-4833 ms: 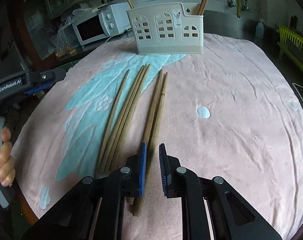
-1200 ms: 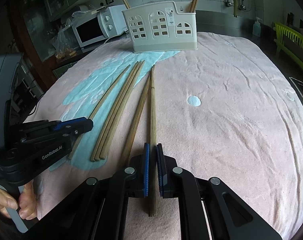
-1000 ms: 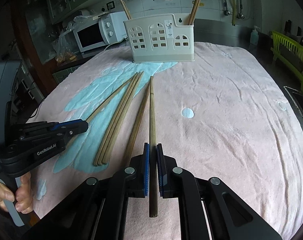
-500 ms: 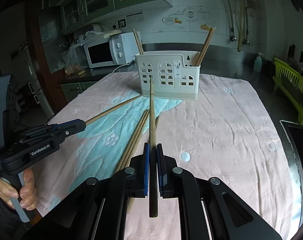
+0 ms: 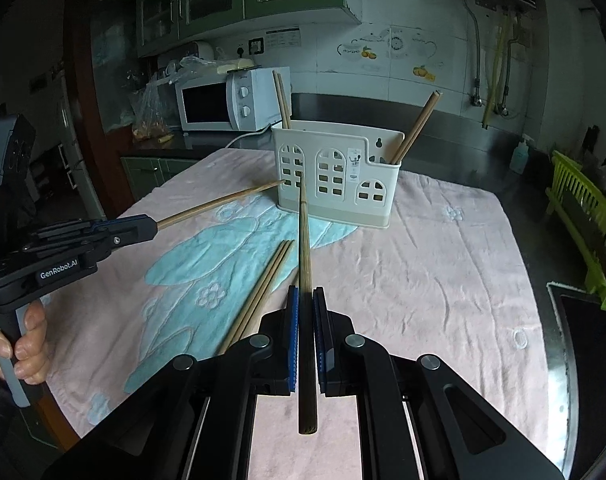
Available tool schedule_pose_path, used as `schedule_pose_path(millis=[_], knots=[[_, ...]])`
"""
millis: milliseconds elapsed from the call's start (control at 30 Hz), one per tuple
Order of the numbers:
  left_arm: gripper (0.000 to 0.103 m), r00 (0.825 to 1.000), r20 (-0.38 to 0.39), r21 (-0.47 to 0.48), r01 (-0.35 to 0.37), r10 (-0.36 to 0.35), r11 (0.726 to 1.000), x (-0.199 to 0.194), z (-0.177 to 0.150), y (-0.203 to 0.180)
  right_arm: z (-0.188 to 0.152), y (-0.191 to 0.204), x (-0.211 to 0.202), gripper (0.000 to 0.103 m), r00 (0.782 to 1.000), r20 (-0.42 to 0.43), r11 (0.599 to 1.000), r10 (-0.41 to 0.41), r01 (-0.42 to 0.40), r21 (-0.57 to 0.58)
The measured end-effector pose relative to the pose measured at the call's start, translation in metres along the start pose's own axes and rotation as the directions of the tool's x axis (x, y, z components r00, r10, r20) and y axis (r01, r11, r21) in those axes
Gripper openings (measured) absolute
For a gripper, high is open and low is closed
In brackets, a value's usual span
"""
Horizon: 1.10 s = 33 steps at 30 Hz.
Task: Organize utensils
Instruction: 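Lift both chopsticks and carry them over the white holder, then lower the left tool's chopstick into the holder while the right tool lowers its own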
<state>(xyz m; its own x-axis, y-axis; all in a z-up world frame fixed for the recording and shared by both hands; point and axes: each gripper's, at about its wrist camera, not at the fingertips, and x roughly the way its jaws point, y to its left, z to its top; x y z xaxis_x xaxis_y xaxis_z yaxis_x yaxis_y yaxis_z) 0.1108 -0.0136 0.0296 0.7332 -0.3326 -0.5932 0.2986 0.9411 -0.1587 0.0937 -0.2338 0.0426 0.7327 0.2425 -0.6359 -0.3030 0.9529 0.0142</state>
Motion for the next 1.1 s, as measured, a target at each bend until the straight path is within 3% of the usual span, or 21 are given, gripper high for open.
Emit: schedule_pose_path(millis=[433,833,1100], knots=[[0.005,0.999,0.027,0.039,0.028,-0.029,0.999,-0.015,0.054,0.007,0.060,-0.024,-0.019,0.007,0.995,0.036,0.983,-0.097,0.102,-0.151],[0.005,0.998,0.058,0.038,0.023,-0.025,0.999,-0.007,0.093,0.009,0.121,-0.041,-0.028,0.007,0.997,0.073,0.991,-0.034,0.043,-0.123],[0.005,0.978,0.207,0.016,0.015,-0.018,1.000,-0.024,0.166,0.013,0.174,-0.059,-0.009,0.007,0.998,0.036,0.994,-0.045,0.048,-0.093]])
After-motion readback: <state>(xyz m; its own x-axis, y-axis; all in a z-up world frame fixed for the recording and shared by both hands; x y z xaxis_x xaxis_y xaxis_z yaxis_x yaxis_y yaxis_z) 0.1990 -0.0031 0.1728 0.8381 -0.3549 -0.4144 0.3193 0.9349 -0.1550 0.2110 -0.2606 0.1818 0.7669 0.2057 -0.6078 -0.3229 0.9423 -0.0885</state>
